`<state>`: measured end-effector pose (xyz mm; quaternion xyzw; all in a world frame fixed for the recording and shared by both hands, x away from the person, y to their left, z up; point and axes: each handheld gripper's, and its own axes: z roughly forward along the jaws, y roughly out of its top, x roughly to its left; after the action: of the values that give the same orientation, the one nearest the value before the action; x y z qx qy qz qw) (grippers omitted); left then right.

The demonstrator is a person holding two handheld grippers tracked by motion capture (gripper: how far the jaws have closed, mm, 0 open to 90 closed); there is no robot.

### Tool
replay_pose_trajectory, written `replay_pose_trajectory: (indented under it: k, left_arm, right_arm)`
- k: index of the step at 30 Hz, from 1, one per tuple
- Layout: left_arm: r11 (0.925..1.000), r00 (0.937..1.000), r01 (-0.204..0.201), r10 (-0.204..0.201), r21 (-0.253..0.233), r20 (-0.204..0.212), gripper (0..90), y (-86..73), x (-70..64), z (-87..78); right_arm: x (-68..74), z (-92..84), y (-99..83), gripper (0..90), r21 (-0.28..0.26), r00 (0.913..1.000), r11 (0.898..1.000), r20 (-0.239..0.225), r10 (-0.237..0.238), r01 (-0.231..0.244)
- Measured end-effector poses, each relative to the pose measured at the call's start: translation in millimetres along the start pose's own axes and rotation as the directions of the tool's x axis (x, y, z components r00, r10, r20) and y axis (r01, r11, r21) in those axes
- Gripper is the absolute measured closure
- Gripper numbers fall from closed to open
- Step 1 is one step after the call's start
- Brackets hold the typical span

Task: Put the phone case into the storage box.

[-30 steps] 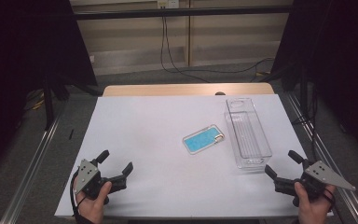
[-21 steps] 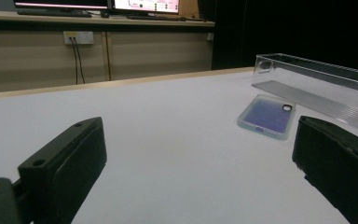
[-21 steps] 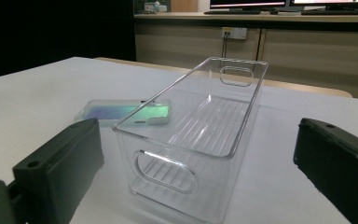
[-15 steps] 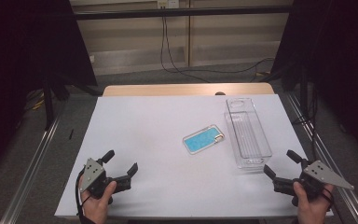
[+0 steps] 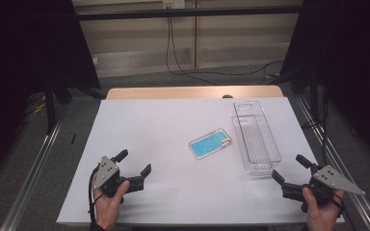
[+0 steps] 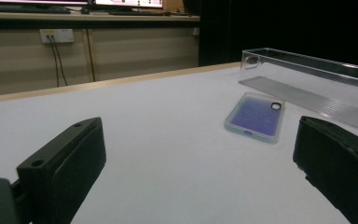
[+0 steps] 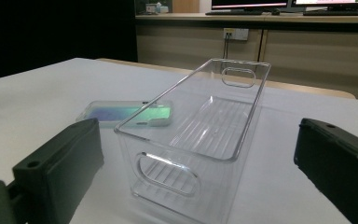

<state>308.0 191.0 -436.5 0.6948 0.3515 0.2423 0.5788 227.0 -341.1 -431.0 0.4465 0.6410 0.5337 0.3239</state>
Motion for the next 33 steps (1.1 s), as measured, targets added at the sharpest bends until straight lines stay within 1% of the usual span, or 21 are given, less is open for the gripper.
replay_pose_trajectory:
  k: [1, 4, 5, 7, 9, 14, 17, 19, 22, 23, 26, 28, 29, 31, 32, 33]
  left_arm:
    - [1.0000, 1.0000, 0.003, -0.003, -0.002, 0.000, 2.4, 0.7, -1.0, 2.0]
    - [1.0000, 0.9998, -0.001, 0.001, -0.006, 0.022, 2.4, 2.6, -3.7, 8.3]
    - [0.9999, 0.9996, -0.010, 0.010, -0.004, 0.028, 2.4, 3.2, -4.7, 10.3]
    - [0.9999, 0.9987, -0.011, 0.011, -0.008, 0.050, 2.8, 3.8, -7.5, 14.3]
    - [0.9997, 0.9983, -0.024, 0.025, -0.006, 0.053, 3.1, 4.5, -9.4, 17.2]
    - [0.9998, 0.9979, -0.019, 0.020, -0.010, 0.062, 2.8, 5.8, -11.4, 25.0]
    - [0.9995, 0.9975, -0.022, 0.023, -0.024, 0.066, 2.4, 6.4, -12.9, 29.9]
    - [0.9990, 0.9969, -0.034, 0.036, -0.028, 0.070, 2.3, 6.2, -14.5, 32.7]
    - [0.9994, 0.9957, -0.028, 0.029, -0.023, 0.088, 2.3, 6.0, -15.7, 35.9]
    - [0.9992, 0.9953, -0.032, 0.034, -0.022, 0.091, 2.3, 6.3, -16.1, 36.7]
    - [0.9994, 0.9947, -0.026, 0.028, -0.024, 0.099, 2.5, 7.4, -18.3, 39.8]
    - [0.9996, 0.9932, -0.019, 0.022, -0.022, 0.114, 2.7, 8.1, -19.4, 43.1]
    - [0.9997, 0.9916, -0.011, 0.014, -0.020, 0.128, 3.3, 7.8, -20.9, 45.0]
    - [0.9996, 0.9899, -0.024, 0.025, -0.013, 0.139, 3.0, 7.9, -24.8, 47.5]
    - [0.9998, 0.9885, -0.018, 0.020, -0.014, 0.150, 3.0, 8.2, -27.4, 48.9]
    - [0.9995, 0.9873, -0.026, 0.028, -0.018, 0.156, 3.0, 8.9, -28.6, 50.2]
  right_arm:
    - [-0.2, 0.0, 0.0, 0.0, 0.000, 1.0000, 1.000, -0.001, -0.001, 0.001]
    - [0.2, 0.5, 0.3, 0.1, -0.002, 1.0000, 1.000, -0.003, -0.002, 0.002]
    - [0.3, 0.7, 0.2, 0.1, -0.001, 1.0000, 1.000, -0.005, -0.004, 0.004]
    - [0.4, 0.8, 0.1, 0.0, 0.001, 0.9999, 1.000, -0.008, -0.009, 0.009]
    - [0.7, 0.4, 0.3, 0.0, -0.002, 1.0000, 1.000, -0.007, -0.006, 0.006]
    - [0.8, 0.2, 0.4, 0.1, -0.001, 0.9999, 1.000, -0.008, -0.008, 0.008]
    - [0.4, -0.1, 0.7, 0.2, -0.003, 1.0000, 1.000, -0.001, -0.009, 0.009]
    - [0.2, 0.0, 0.8, 0.2, -0.004, 0.9999, 1.000, 0.001, -0.011, 0.011]
    - [0.0, -0.4, 1.1, 0.0, -0.010, 0.9999, 1.000, 0.004, -0.012, 0.012]
    - [-0.1, -0.4, 1.1, 0.0, -0.010, 0.9999, 1.000, 0.001, -0.011, 0.011]
    - [0.5, -0.6, 1.3, 0.0, -0.010, 0.9999, 1.000, 0.001, -0.016, 0.016]
    - [0.6, -0.4, 1.2, 0.0, -0.008, 0.9998, 1.000, 0.004, -0.018, 0.018]
    - [0.6, -0.1, 1.0, 0.0, -0.005, 0.9998, 1.000, 0.007, -0.020, 0.020]
    - [0.5, -0.1, 0.8, 0.0, -0.004, 0.9997, 1.000, 0.010, -0.021, 0.021]
    - [0.4, -0.4, 1.0, 0.0, -0.008, 0.9997, 1.000, 0.013, -0.020, 0.020]
    - [0.1, -0.7, 1.1, 0.0, -0.010, 0.9997, 1.000, 0.013, -0.021, 0.021]
